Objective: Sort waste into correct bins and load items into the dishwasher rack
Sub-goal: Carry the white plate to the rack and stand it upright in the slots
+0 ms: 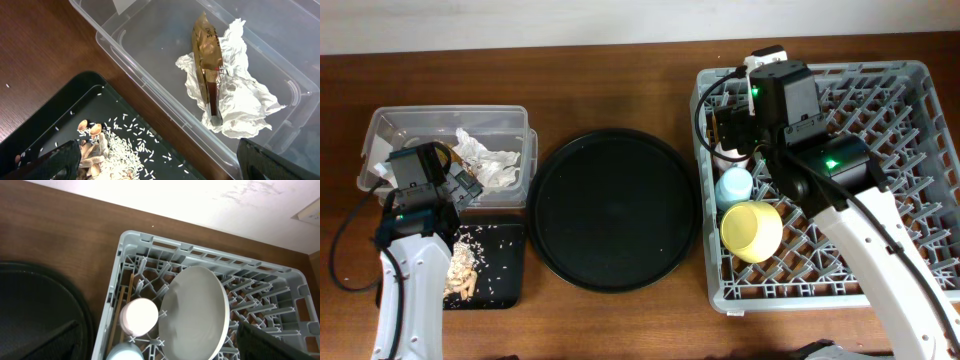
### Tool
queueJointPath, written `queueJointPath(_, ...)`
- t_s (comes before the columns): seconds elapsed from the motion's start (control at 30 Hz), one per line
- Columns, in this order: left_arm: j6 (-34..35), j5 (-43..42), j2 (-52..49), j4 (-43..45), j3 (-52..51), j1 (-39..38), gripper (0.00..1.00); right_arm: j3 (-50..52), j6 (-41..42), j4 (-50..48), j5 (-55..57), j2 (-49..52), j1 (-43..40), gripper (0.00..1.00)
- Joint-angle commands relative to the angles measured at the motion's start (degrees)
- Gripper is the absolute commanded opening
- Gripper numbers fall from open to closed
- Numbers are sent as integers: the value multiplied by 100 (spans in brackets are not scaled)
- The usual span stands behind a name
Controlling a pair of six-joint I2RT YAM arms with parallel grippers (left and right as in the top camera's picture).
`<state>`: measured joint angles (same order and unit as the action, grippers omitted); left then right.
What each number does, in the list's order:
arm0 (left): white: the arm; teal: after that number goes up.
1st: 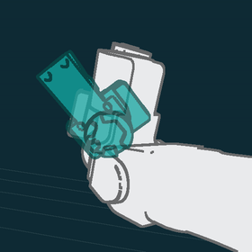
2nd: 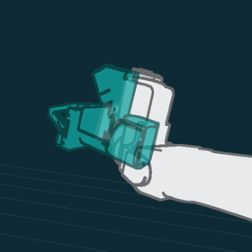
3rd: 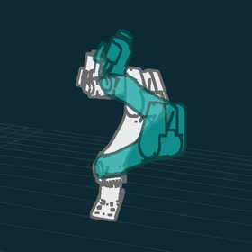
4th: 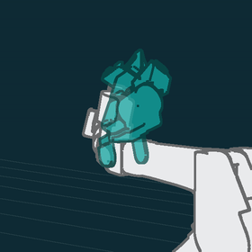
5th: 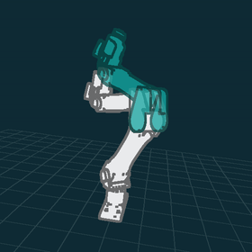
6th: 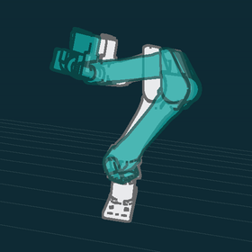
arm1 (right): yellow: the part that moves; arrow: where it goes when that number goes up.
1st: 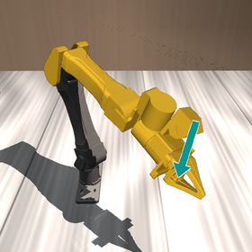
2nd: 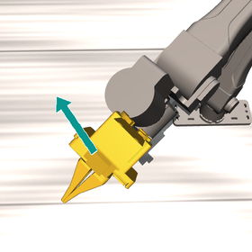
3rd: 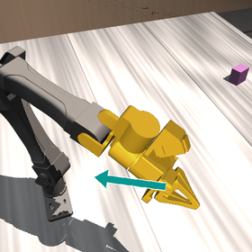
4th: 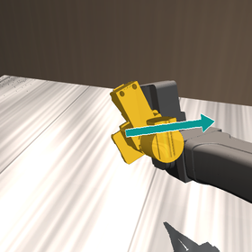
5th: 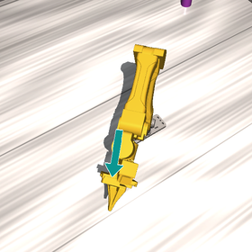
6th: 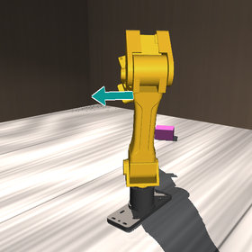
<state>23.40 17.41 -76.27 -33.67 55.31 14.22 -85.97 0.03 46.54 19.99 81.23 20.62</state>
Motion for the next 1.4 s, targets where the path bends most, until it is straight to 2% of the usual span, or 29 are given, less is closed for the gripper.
queueJointPath(0.0, -55, 39, 48, -7, 72, 20, 99, -17, 70, 0, -28, 26, 9, 99)
queueJointPath(0.7, -55, 39, 39, -7, 72, 20, 99, -15, -24, 20, 170, 24, -22, 98)
queueJointPath(0.77, -55, 39, 39, -7, 72, 20, 99, -15, -125, 264, 295, -269, -127, 98)
queueJointPath(0.87, -55, 39, 39, -7, 72, 20, 99, -11, -125, 374, 481, -1646, -269, 98)
queueJointPath(0.93, -55, 39, 39, -7, 72, 20, 99, 216, -122, 382, -90, -2850, -708, 98)
queueJointPath(1.0, -55, 39, 39, -7, 72, 20, 99, 1062, -101, 68, -925, -4496, -1193, 98)
queueJointPath(1.1, -55, 39, 39, -7, 72, 20, 99, 3178, -98, -1001, -1609, -6660, -1757, 98)
queueJointPath(1.13, -55, 39, 39, -7, 72, 20, 99, 3786, -70, -1493, -1744, -7044, -1827, 98)
queueJointPath(1.17, -55, 39, 39, -7, 72, 20, 99, 4704, 240, -2490, -1786, -7460, -1884, 98)
queueJointPath(1.23, -55, 39, 39, -7, 72, 20, 99, 6205, 820, -4310, -1790, -7799, -1882, 98)
queueJointPath(1.27, -55, 39, 39, -7, 72, 20, 99, 6728, 964, -4835, -1790, -7877, -1882, 98)
queueJointPath(1.3, -55, 39, 39, -7, 72, 20, 99, 7222, 1088, -5147, -1832, -8004, -1882, 98)
queueJointPath(1.37, -55, 39, 39, -7, 72, 20, 99, 7991, 1576, -5154, -1829, -8105, -1878, 98)
